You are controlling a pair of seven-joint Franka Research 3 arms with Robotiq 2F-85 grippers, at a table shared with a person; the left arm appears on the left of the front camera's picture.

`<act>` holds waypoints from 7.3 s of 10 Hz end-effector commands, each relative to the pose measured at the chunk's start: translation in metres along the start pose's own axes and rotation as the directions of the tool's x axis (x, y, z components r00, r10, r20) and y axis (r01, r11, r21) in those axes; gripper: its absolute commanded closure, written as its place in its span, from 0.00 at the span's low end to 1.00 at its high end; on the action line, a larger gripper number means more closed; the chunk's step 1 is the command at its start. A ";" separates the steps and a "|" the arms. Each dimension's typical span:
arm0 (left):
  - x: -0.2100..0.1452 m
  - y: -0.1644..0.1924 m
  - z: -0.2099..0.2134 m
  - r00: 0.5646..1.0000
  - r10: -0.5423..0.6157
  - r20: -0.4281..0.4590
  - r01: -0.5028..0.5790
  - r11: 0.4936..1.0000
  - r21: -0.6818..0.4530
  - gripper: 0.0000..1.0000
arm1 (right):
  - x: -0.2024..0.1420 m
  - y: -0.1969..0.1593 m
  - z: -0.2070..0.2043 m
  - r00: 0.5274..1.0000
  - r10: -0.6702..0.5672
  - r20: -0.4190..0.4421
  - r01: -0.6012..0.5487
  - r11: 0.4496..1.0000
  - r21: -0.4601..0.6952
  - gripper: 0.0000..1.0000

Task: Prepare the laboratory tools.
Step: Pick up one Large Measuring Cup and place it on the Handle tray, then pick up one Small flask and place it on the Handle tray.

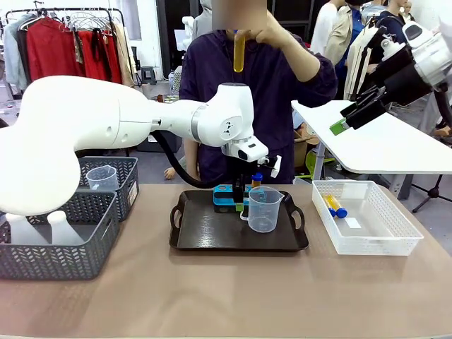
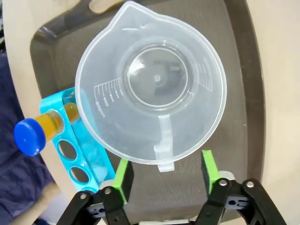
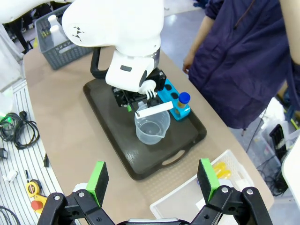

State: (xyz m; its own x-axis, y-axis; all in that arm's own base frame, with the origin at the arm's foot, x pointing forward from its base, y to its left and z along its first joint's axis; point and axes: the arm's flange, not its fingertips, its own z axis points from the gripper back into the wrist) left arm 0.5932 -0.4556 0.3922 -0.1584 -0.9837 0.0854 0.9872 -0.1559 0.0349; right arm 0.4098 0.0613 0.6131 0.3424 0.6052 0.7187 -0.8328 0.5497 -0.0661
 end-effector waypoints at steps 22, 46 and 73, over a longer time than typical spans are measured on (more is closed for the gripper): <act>-0.056 -0.059 0.108 0.961 0.252 -0.113 -0.260 0.964 -0.058 0.00 | 0.001 -0.001 -0.001 1.000 0.005 0.025 -0.006 1.000 0.012 0.00; -0.344 -0.211 0.236 0.027 0.999 -0.031 -0.977 0.033 0.209 0.00 | 0.001 -0.001 -0.001 1.000 0.005 0.025 -0.006 1.000 0.012 0.00; -0.534 -0.234 0.095 -0.067 0.992 0.111 -0.988 -0.082 0.134 0.00 | 0.001 -0.001 -0.001 1.000 0.005 0.025 -0.006 1.000 0.012 0.00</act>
State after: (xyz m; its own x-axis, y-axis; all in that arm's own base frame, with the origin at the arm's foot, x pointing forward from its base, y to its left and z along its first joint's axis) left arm 0.4434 0.1088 0.4350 0.9908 -0.0565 0.1230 0.0493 0.9969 0.0610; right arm 0.4096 0.0613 0.6134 0.3427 0.6058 0.7180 -0.8323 0.5503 -0.0671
